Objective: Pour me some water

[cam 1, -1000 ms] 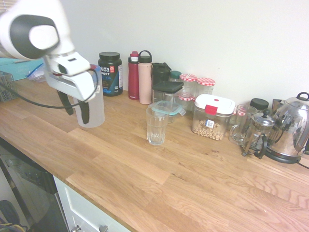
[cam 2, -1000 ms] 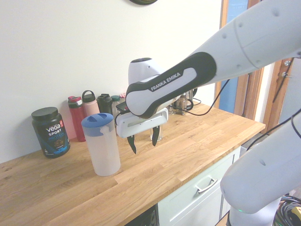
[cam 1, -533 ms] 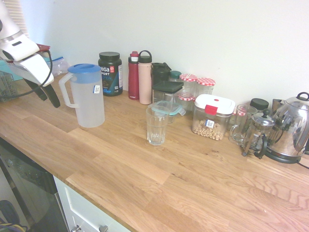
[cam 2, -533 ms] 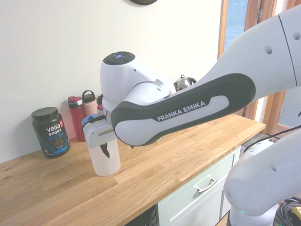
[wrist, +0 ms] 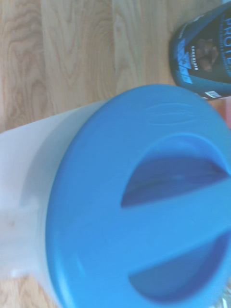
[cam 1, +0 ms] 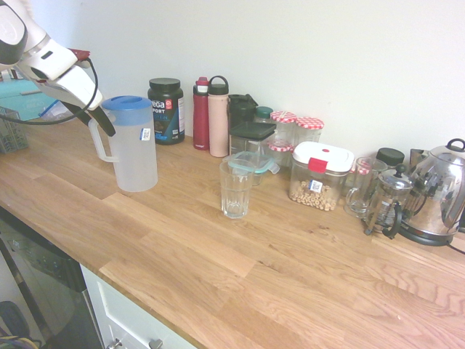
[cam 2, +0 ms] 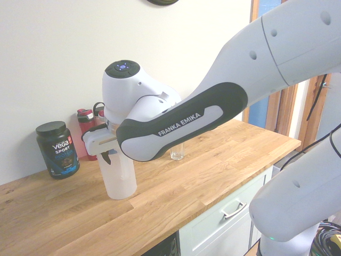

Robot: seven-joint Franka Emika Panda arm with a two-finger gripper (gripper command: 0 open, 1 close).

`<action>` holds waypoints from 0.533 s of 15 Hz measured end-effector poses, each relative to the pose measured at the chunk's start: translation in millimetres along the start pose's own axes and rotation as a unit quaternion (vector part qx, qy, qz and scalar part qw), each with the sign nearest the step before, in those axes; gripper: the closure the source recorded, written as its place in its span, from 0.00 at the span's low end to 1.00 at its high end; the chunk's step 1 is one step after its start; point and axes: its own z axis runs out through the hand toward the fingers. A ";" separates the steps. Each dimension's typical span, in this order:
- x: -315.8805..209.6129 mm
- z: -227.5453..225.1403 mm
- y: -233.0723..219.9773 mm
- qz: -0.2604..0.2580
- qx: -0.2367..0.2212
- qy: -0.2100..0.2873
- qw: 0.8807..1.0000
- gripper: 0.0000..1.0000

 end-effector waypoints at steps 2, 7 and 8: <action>-0.3 6.6 -2.6 -0.002 0.006 -0.001 1.000 1.00; 0.5 8.4 -6.4 0.003 0.023 0.009 1.000 1.00; 0.3 8.5 -6.3 0.004 0.023 0.010 1.000 1.00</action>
